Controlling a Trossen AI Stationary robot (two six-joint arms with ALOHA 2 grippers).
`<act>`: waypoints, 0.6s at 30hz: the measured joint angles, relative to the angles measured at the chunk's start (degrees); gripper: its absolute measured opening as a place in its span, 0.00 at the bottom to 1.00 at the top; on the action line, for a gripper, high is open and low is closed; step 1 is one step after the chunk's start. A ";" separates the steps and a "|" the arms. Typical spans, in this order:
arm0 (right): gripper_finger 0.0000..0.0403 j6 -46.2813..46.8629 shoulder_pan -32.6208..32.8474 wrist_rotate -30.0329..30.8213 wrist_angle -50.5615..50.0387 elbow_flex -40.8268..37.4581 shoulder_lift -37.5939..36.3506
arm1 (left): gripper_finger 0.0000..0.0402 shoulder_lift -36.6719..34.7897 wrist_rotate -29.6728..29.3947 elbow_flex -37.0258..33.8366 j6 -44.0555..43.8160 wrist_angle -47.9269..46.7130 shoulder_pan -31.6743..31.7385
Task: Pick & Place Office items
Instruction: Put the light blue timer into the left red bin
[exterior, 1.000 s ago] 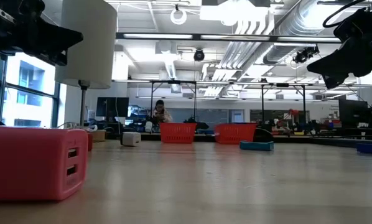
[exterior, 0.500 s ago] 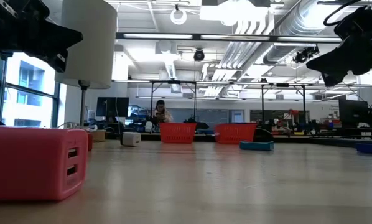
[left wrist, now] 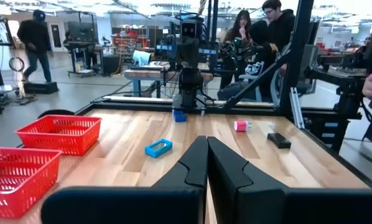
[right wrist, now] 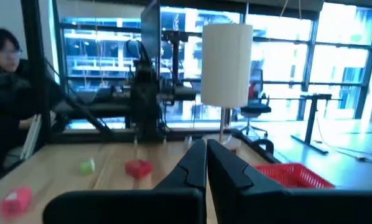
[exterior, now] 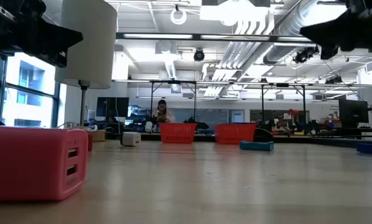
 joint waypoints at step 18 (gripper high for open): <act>0.05 -1.06 0.07 8.11 -12.41 20.89 20.86 | 0.00 0.31 0.04 0.00 0.35 -0.04 -0.02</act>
